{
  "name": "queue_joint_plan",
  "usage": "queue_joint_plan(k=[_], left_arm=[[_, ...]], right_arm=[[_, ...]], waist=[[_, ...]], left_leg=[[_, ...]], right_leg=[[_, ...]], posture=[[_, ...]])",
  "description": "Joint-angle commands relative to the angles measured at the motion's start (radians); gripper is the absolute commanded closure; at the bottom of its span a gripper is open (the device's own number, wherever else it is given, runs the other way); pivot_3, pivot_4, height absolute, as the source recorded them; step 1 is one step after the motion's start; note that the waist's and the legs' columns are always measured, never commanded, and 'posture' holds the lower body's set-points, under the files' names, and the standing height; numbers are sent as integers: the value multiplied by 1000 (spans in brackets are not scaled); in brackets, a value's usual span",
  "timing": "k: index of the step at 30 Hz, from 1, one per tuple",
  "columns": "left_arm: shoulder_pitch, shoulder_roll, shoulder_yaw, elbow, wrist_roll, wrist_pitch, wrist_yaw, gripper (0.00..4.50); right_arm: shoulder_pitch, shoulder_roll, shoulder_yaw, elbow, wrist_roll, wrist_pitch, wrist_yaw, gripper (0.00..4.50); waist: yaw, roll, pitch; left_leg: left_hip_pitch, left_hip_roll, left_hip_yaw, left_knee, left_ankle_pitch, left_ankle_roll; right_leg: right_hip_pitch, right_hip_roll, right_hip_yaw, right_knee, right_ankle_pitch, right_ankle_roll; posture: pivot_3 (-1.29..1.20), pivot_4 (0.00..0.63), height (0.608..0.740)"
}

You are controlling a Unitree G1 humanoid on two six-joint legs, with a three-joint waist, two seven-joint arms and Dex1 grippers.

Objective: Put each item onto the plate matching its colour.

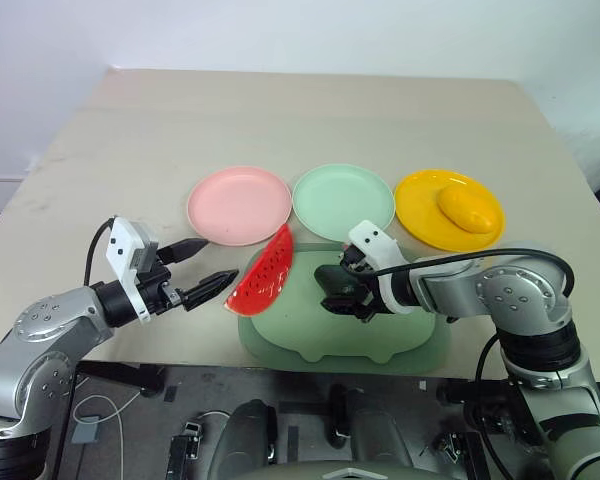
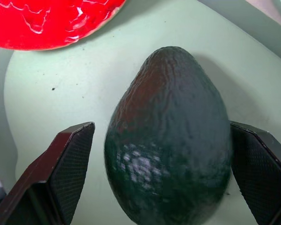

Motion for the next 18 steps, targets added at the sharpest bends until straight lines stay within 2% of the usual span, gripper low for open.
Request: queue_joint_plan(k=[1,3,7,10,14,18], left_arm=[[0,12,22,-30,9,-21,9,0],[-1,11,22,-27,13,-25,13,0],[-3,8,26,-18,28,-35,24,0],[-5,7,27,-11,40,-41,31,0],[-28,3,12,10,65,-51,48,0],[-52,5,2,16,73,-50,50,0]], right_arm=[[-22,0,-17,-25,-40,1,35,859],[-36,-21,-25,-33,-60,-8,63,1468],[-158,-82,-76,19,-99,-96,166,1468],[-229,-100,-69,98,-161,-166,214,1468],[-314,-132,101,363,-405,-420,309,1468],[-358,-91,196,593,-569,-638,420,1468]], waist=[[0,0,0],[0,0,0],[-1,1,1],[-2,1,1],[-5,1,0],[-5,1,1]], left_leg=[[0,0,0,0,0,0],[0,0,0,0,0,0],[0,0,0,0,0,0],[0,0,0,0,0,0],[0,-1,1,-1,0,0],[0,-2,1,-1,0,0]], right_leg=[[0,0,0,0,0,0],[0,0,0,0,0,0],[-1,0,0,0,0,0],[-1,0,0,0,0,0],[-1,1,0,-1,0,0],[0,0,0,-1,0,0]], posture=[[0,150,740],[0,150,740],[0,150,740],[0,150,740],[0,150,740],[0,150,740]])
